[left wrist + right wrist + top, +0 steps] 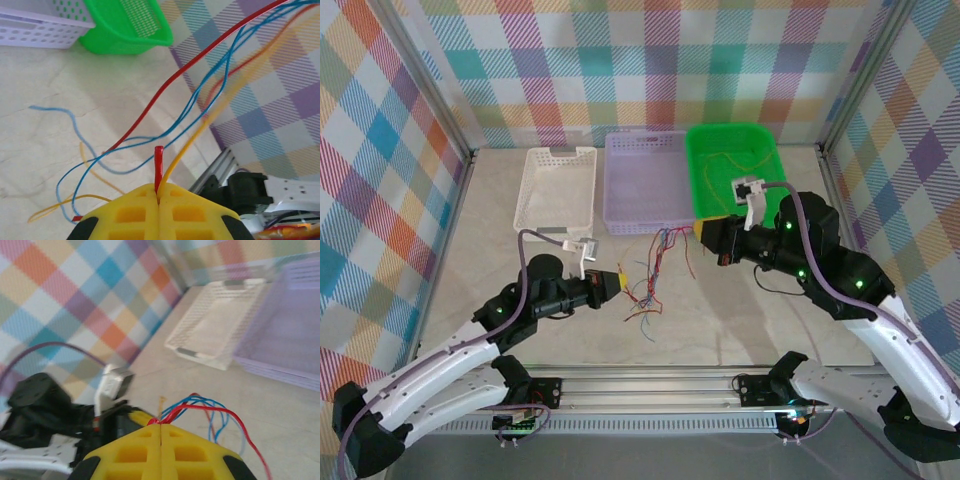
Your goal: Untangle the cables
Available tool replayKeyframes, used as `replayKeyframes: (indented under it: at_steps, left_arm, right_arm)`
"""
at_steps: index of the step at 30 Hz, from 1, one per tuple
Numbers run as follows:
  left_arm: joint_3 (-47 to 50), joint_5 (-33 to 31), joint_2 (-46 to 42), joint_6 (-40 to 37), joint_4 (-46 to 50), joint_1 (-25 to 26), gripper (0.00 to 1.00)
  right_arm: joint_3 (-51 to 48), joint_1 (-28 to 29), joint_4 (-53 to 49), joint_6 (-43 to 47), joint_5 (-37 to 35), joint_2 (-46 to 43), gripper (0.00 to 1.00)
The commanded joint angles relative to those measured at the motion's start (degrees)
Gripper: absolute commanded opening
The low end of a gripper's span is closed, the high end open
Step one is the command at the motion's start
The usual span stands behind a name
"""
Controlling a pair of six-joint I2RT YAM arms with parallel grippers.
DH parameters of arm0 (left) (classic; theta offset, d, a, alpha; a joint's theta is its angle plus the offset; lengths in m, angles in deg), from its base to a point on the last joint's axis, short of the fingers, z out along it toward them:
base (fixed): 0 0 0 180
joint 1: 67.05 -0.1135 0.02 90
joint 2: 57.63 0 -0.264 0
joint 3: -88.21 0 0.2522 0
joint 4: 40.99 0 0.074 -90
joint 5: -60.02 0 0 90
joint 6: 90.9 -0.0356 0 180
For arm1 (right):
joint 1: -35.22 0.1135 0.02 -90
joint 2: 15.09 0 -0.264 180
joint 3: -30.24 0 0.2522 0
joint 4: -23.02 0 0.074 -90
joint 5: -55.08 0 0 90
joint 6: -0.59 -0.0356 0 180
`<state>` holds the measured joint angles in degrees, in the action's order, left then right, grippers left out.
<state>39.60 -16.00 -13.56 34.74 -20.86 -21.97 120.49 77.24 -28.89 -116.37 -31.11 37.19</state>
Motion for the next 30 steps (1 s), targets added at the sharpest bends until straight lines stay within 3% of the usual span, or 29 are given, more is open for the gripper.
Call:
replayKeyframes:
  at_steps: [1,11,19,23,25,27,28,29,30]
  left_arm:
    - [-2.23,-3.19,-2.25,-4.02,9.05,-0.92,0.00]
    - [-8.64,-14.97,-8.16,-4.87,30.30,-5.15,0.00]
    - [-16.09,-20.11,-8.47,-8.95,40.65,-7.46,0.00]
    - [-18.08,-19.95,-7.98,-10.75,42.20,-8.16,0.00]
    - [-17.67,-17.38,-7.07,-10.68,40.73,-8.17,0.00]
    - [-16.63,-13.87,-5.91,-10.30,38.06,-8.17,0.00]
    - [-16.20,-12.47,-5.38,-10.07,36.35,-8.17,0.00]
    - [-15.71,-10.83,-4.75,-9.75,34.42,-8.17,0.00]
    - [-15.41,-9.15,-4.10,-9.62,32.56,-8.17,0.00]
  right_arm:
    - [1.74,-0.10,-4.78,1.65,-12.32,-1.23,0.00]
    - [-0.37,-1.16,-13.06,0.77,-28.86,-1.89,0.00]
    - [-5.63,-7.79,-14.74,0.24,-28.68,-3.19,0.00]
    - [-8.91,-12.20,-11.71,1.21,-20.72,-3.92,0.00]
    - [-11.80,-12.22,-5.50,3.69,-8.23,-3.49,0.00]
    - [-15.11,-11.74,3.09,3.78,10.21,-1.56,0.00]
    - [-16.29,-10.86,6.15,3.14,14.31,-0.62,0.00]
    - [-17.14,-8.86,8.62,3.43,15.23,0.44,0.05]
    - [-17.95,-6.42,10.98,4.68,14.44,1.32,0.17]
